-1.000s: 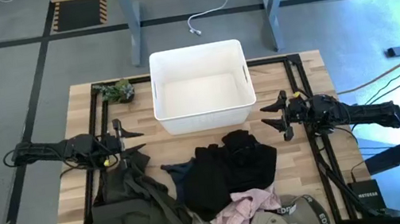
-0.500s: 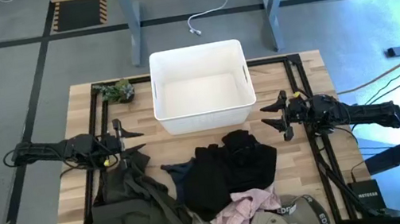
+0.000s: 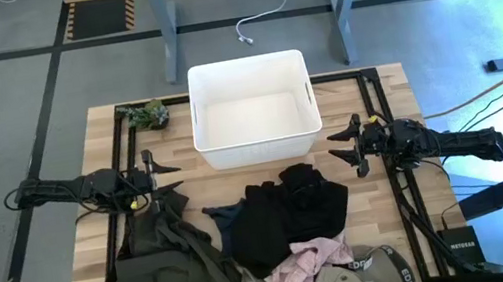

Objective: Sort clothes

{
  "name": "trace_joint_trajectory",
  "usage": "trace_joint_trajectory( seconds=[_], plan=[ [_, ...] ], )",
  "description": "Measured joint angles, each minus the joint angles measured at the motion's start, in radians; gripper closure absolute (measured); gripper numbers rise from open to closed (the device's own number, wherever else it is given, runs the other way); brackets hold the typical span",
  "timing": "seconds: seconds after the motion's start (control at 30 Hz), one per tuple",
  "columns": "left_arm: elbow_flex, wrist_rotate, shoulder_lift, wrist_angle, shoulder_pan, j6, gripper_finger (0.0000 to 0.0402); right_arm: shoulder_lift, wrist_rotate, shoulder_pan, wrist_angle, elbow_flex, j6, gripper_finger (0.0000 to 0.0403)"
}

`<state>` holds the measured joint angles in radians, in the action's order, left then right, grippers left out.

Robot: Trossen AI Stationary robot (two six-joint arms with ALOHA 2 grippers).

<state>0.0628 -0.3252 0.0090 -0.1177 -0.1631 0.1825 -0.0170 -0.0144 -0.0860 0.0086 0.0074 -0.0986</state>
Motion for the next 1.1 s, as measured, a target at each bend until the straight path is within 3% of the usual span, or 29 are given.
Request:
trace_joint_trajectory(
  seconds=[0.13, 0.27, 0.37, 0.5, 0.7, 0.83, 1.0, 1.1],
  plan=[
    [0.000, 0.000, 0.000, 0.001, 0.000, 0.025, 0.0237, 0.000, 0.000, 0.000, 0.000, 0.000, 0.000, 0.0181],
    [-0.003, 0.000, 0.000, 0.035, 0.000, 0.249, 0.0237, 0.000, 0.000, 0.000, 0.000, 0.000, 0.000, 0.0181],
    [-0.003, -0.001, 0.000, 0.046, 0.000, 0.301, 0.0237, 0.000, 0.000, 0.000, 0.000, 0.000, 0.000, 0.0181],
    [-0.003, 0.004, 0.000, 0.081, 0.001, 0.156, 0.0237, 0.000, 0.000, 0.000, 0.000, 0.000, 0.000, 0.0181],
    [-0.003, 0.007, 0.000, 0.359, 0.005, -0.020, 0.0237, 0.000, 0.000, 0.000, 0.000, 0.000, -0.006, 0.0181],
    [-0.001, 0.007, -0.001, 0.492, 0.005, -0.128, 0.0237, 0.000, 0.007, 0.000, 0.001, 0.000, -0.208, 0.0181],
    [0.000, -0.043, 0.000, 0.547, 0.009, -0.042, 0.0237, 0.000, -0.001, 0.000, 0.055, 0.000, -0.291, 0.0181],
    [0.002, -0.072, 0.000, 0.584, 0.010, -0.073, 0.0237, 0.000, -0.005, 0.000, 0.082, 0.000, -0.299, 0.0181]
  ],
)
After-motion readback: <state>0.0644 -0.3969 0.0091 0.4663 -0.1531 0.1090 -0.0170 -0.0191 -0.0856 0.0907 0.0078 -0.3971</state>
